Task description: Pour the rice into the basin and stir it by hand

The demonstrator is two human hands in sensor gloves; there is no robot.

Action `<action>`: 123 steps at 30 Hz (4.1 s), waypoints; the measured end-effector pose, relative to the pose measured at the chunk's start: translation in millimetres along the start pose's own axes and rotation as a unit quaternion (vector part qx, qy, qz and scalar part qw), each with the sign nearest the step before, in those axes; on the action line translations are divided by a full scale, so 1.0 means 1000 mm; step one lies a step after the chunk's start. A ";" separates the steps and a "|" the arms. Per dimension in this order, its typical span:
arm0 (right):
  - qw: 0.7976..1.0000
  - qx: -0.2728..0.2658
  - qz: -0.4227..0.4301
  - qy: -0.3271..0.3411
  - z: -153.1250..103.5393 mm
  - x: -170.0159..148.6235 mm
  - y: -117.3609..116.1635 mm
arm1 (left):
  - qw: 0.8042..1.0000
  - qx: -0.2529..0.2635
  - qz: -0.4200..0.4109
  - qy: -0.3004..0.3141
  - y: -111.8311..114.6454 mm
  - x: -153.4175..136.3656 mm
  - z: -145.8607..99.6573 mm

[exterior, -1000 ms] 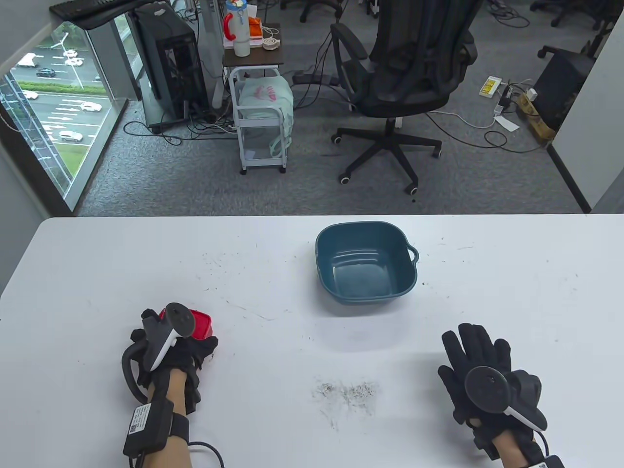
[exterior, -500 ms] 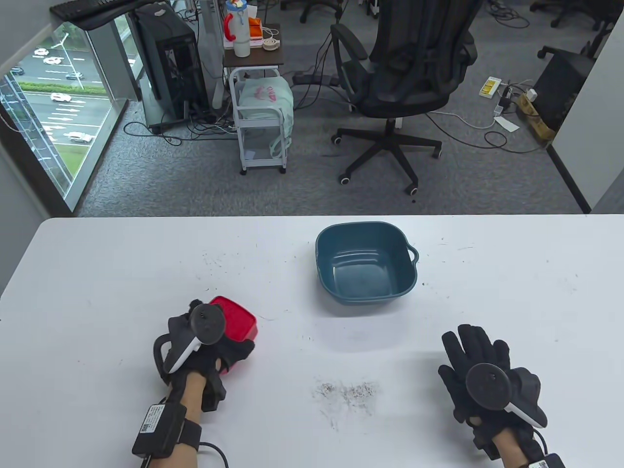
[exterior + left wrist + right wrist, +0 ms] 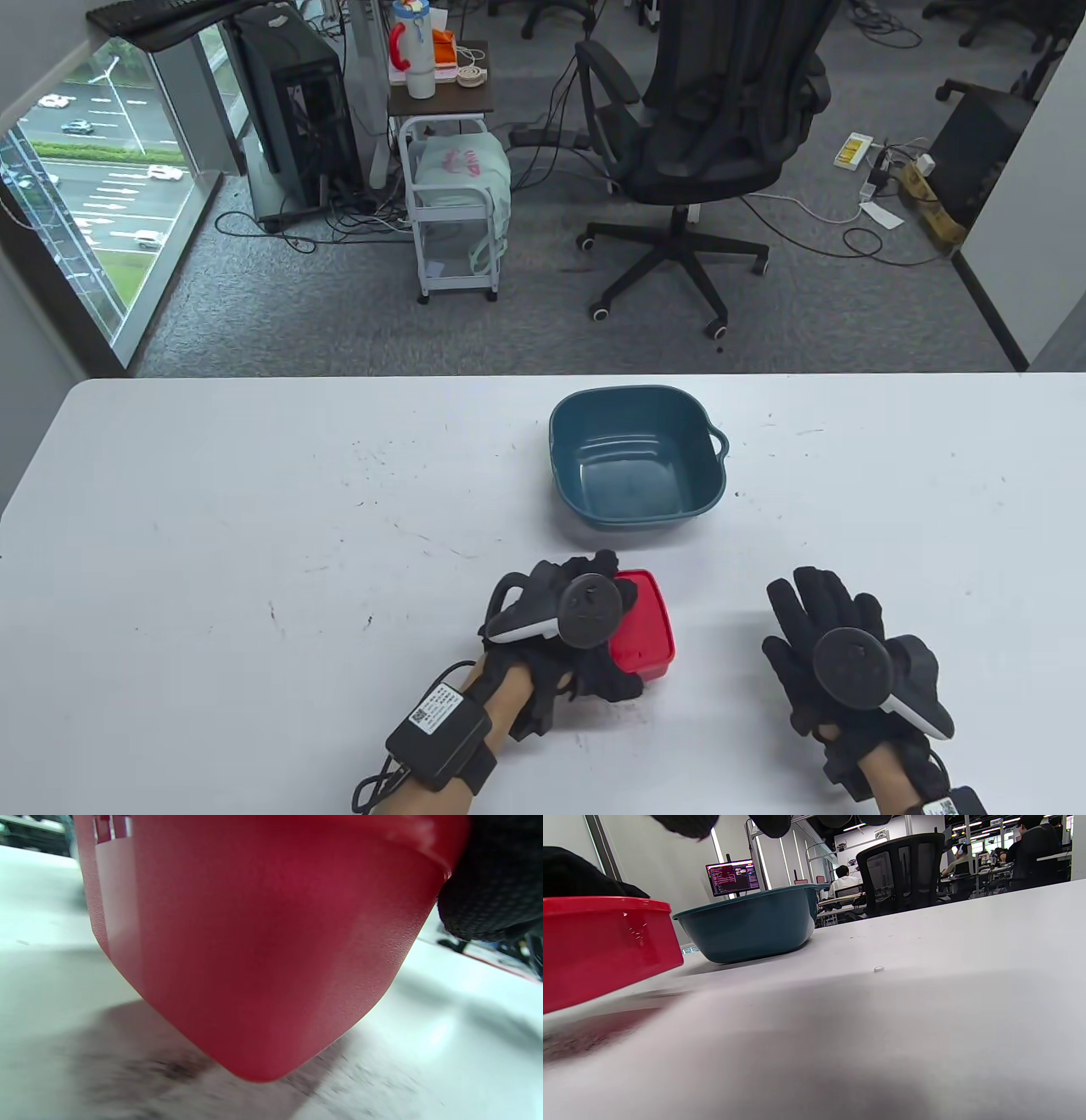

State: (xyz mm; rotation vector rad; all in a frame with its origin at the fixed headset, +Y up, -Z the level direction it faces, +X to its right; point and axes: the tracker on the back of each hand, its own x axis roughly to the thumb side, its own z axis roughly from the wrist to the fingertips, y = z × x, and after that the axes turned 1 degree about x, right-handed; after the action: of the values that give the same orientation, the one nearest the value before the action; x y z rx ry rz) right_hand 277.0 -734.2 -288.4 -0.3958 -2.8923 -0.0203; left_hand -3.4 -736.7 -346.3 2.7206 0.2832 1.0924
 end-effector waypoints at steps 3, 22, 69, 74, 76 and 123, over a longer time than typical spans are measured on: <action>1.000 -0.002 0.005 0.002 -0.001 -0.001 0.001 | 1.000 -0.011 0.020 0.014 0.013 0.011 0.007; 1.000 -0.002 0.007 0.006 -0.001 0.001 0.002 | 0.989 0.096 -0.107 -0.028 -0.001 -0.042 -0.067; 0.957 0.138 -0.221 0.128 0.042 0.194 -0.060 | 0.970 -0.155 -0.106 -0.157 0.066 -0.071 -0.033; 0.938 0.110 -0.285 0.164 0.041 0.205 -0.061 | 0.969 -0.159 -0.104 -0.159 0.067 -0.069 -0.033; 0.930 0.098 -0.296 0.193 0.039 0.210 -0.064 | 0.967 -0.167 -0.103 -0.163 0.069 -0.069 -0.033; 0.960 -0.146 0.189 0.147 0.031 0.117 -0.020 | 0.962 -0.177 -0.106 -0.180 0.070 -0.067 -0.032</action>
State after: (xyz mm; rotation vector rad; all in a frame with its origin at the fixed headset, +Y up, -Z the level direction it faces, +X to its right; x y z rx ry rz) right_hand 154.9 -720.9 -292.2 -0.9084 -2.4795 -0.4086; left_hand -65.8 -817.5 -350.6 2.4349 0.2815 0.5173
